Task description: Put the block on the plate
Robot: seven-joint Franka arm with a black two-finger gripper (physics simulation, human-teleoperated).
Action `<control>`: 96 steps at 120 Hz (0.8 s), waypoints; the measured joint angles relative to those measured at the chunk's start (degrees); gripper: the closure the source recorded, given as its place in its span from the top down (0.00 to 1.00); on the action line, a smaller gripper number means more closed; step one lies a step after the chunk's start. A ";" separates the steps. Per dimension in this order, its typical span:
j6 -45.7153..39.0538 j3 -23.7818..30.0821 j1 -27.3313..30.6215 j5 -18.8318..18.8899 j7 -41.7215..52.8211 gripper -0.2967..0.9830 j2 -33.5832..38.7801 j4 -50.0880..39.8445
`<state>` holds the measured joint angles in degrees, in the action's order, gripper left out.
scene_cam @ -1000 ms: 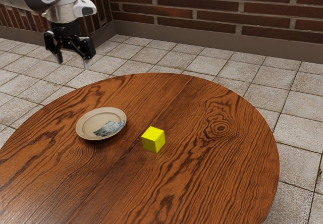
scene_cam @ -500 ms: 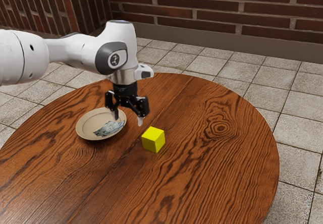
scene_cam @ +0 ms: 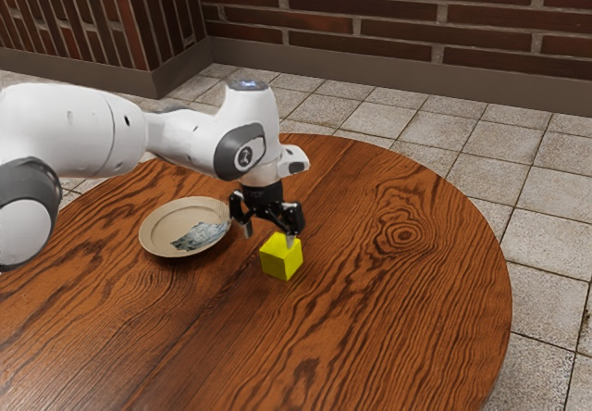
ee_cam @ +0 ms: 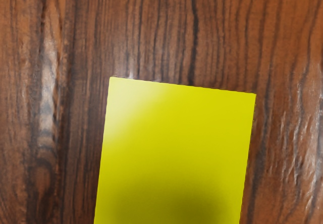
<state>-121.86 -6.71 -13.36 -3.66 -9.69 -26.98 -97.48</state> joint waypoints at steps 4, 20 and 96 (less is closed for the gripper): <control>-0.46 0.14 -0.01 0.03 0.07 0.77 -0.43 0.19; -1.67 0.35 -0.01 0.11 0.25 0.77 -2.22 0.90; -4.21 0.29 0.13 0.06 1.02 0.77 -7.24 3.67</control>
<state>-126.07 -6.41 -13.22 -3.60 -8.67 -34.22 -93.81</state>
